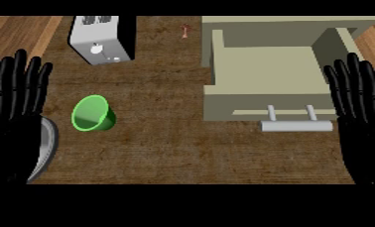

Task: Pick up the cup, place it into the drawer and close the drawer

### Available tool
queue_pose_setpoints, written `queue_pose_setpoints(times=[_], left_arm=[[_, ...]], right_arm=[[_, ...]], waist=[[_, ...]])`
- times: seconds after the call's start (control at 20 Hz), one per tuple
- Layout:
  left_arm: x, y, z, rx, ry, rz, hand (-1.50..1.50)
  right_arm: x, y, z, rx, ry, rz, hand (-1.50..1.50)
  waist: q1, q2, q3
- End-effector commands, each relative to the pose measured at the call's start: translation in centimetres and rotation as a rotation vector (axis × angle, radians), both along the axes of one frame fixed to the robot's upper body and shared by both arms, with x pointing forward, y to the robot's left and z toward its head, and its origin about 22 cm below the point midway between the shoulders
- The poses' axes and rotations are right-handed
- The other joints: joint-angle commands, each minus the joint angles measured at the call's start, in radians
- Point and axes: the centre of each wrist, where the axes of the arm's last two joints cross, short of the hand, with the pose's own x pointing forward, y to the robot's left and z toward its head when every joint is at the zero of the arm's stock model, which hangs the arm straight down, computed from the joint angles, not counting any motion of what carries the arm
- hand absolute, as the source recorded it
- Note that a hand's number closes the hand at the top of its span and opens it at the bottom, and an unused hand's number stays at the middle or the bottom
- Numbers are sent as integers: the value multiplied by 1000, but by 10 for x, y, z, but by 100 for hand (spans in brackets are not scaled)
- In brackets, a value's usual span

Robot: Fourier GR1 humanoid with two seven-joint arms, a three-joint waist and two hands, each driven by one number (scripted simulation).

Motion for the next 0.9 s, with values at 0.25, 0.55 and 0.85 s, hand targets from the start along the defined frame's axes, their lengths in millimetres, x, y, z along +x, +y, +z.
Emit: queue_pose_setpoints(times=[0.25, 0.55, 0.85], left_arm=[[28, -3, -4, 5, -49, 378, -150], [48, -35, -21, -216, 42, 354, -150], [48, -16, -20, -248, 39, 334, -150]], right_arm=[[11, 2, 3, 26, 0, 51, -150], [14, 13, 7, 92, 101, 106, -150], [16, 1, 0, 73, 95, 120, -150]], waist=[[-5, -10, -23], [-3, -12, -24], [0, -13, -24]])
